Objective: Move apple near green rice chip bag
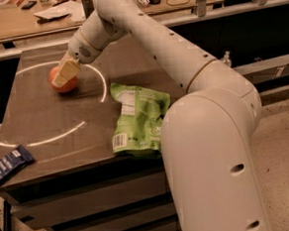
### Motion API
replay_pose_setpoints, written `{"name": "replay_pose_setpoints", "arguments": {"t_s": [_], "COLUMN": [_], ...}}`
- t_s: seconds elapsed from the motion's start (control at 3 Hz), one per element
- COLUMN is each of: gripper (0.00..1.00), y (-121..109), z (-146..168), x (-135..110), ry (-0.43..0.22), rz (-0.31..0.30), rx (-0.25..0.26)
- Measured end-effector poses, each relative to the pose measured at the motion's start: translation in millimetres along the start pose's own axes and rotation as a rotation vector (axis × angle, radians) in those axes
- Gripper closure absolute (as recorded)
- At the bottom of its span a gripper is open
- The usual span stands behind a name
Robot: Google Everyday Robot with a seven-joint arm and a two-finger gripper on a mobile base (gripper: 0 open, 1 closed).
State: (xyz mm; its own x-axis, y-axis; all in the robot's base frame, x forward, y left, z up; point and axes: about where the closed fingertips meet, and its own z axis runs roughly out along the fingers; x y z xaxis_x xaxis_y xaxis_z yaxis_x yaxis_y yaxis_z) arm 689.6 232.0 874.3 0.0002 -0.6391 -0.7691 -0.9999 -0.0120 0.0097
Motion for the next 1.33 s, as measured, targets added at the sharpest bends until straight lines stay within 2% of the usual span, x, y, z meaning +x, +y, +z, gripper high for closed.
{"name": "replay_pose_setpoints", "arguments": {"t_s": [0.33,0.67,1.33], "gripper": [0.87,1.0,1.0], "y": [6,4,-11], "z": [-5,-39,-130], "x": [1,3,27], "ry": [0.006,-0.001,0.042], "rz": [-0.013,-0.028,-0.066], "rx": [-0.017,0.011,0.154]}}
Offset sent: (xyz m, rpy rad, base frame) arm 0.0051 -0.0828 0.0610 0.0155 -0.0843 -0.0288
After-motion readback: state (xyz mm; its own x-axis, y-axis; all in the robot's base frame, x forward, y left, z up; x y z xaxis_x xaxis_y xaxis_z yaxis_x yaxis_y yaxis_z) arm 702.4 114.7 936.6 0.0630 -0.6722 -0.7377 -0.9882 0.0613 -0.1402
